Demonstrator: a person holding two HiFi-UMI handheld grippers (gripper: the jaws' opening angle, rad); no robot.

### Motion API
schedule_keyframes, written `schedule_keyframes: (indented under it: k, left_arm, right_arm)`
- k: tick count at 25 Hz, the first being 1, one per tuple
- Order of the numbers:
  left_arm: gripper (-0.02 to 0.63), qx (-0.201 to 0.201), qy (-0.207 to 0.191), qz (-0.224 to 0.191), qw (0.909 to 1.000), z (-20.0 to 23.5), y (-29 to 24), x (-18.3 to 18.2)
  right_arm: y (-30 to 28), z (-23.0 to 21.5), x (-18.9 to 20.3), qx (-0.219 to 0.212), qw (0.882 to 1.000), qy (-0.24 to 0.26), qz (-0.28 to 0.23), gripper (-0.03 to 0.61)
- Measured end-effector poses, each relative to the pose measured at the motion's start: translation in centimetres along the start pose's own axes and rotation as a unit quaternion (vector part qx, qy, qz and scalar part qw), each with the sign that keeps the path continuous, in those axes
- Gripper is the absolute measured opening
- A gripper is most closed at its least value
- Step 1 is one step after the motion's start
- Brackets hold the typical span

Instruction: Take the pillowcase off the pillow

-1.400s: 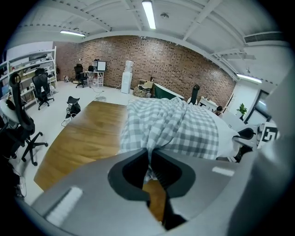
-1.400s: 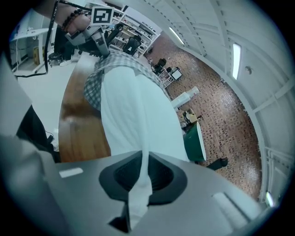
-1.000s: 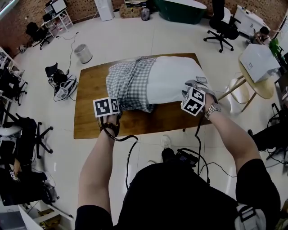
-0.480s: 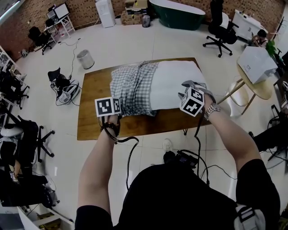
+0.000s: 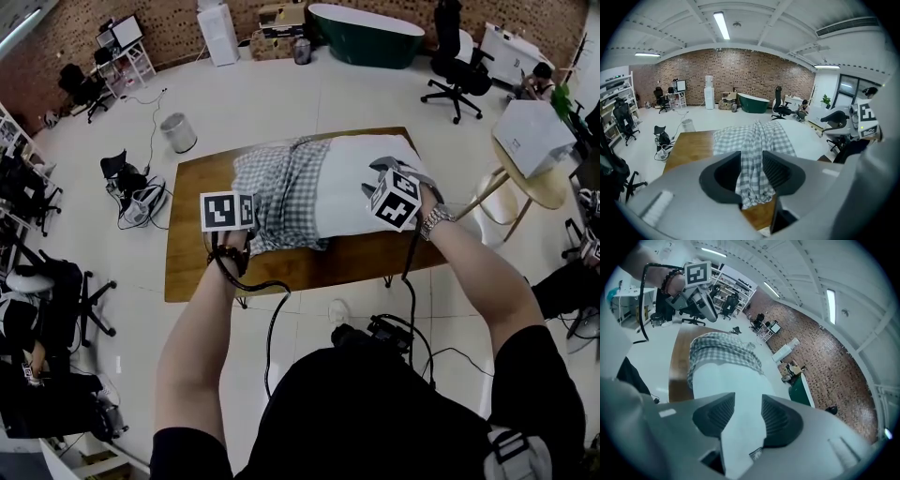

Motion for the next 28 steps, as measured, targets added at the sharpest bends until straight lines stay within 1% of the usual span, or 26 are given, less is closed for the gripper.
schedule_keyframes:
  k: [8, 11, 14, 18, 21, 23, 28]
  left_arm:
    - [0.172, 0.026, -0.044, 0.005, 0.9987, -1.4, -2.2, -6.4]
    - [0.186, 0.036, -0.054, 0.015, 0.9978, -1.8, -4.5, -9.4]
    - [0.206, 0.049, -0.056, 0.033, 0.9967, -2.4, -8.1, -12.3]
    - [0.233, 0.065, -0.062, 0.065, 0.9938, -3.1, -12.5, -14.9]
    - [0.239, 0.077, -0.070, 0.085, 0.9909, -3.3, -15.3, -16.2]
    - [0.245, 0.083, -0.073, 0.098, 0.9890, -3.5, -17.3, -16.9]
    - [0.259, 0.090, -0.066, 0.134, 0.9847, -2.3, -22.0, -18.8]
  right_arm:
    - [-2.3, -4.9, -1.7, -0.007, 1.000, -0.019, -0.013, 0.178]
    - [-4.1, -7.7, -2.0, -0.012, 1.000, -0.024, -0.015, 0.178]
    - [-6.7, -11.0, -1.6, -0.024, 0.999, -0.032, -0.016, 0.179]
    - [-10.0, -14.2, -1.3, -0.059, 0.996, -0.060, -0.021, 0.193]
    - [-12.1, -15.6, -1.5, -0.096, 0.990, -0.099, -0.035, 0.215]
    - [-13.5, -16.5, -1.1, -0.113, 0.986, -0.118, -0.041, 0.220]
    - [-17.8, -18.6, -0.9, -0.156, 0.977, -0.141, -0.039, 0.246]
Point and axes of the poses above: the fingertips, and each gripper's own axes: y backward along the fingers, z to its left, x out of its underside, the point moved 2 cm from there along y, backward along the fingers, and after that the axes turned 1 degree about -z, right-handed, at the moved point
